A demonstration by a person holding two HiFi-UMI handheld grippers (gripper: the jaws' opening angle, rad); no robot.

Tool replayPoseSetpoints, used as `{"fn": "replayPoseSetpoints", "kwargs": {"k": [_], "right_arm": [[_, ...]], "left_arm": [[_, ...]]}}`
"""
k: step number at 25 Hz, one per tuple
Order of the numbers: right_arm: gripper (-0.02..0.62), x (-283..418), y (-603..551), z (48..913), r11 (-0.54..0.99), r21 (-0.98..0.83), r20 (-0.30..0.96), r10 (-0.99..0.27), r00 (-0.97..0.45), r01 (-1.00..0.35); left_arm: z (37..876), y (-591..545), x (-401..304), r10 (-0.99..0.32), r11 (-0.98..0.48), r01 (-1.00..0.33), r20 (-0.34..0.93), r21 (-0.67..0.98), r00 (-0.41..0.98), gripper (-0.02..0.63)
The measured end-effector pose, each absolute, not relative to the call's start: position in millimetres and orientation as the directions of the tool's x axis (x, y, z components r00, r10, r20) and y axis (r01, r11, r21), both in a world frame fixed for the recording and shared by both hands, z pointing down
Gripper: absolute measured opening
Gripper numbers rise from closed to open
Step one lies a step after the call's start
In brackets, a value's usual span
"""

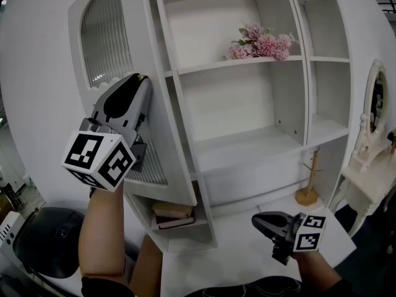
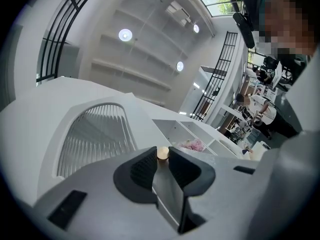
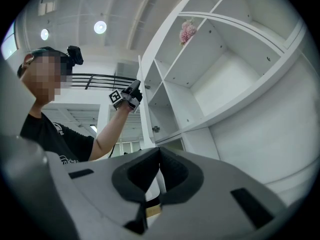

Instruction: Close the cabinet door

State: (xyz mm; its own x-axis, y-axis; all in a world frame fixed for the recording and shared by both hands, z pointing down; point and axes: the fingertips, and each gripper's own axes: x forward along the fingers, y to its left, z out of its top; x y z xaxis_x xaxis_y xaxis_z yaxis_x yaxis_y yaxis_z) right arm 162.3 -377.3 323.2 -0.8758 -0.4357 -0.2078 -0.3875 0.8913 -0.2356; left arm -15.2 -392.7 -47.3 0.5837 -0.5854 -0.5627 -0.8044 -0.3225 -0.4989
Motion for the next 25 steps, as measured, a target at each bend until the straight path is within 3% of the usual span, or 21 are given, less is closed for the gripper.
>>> {"fn": "replayPoseSetpoints", "kwargs": {"k": [25], "right_arm": [[0.006, 203, -406, 346, 0.876, -0.288, -0.191, -0.448, -0.874, -0.386]], "left_arm": [[-46, -461, 4, -0.673, -0.178, -0.836, -0.556, -0.519, 0.488, 0.075]]}}
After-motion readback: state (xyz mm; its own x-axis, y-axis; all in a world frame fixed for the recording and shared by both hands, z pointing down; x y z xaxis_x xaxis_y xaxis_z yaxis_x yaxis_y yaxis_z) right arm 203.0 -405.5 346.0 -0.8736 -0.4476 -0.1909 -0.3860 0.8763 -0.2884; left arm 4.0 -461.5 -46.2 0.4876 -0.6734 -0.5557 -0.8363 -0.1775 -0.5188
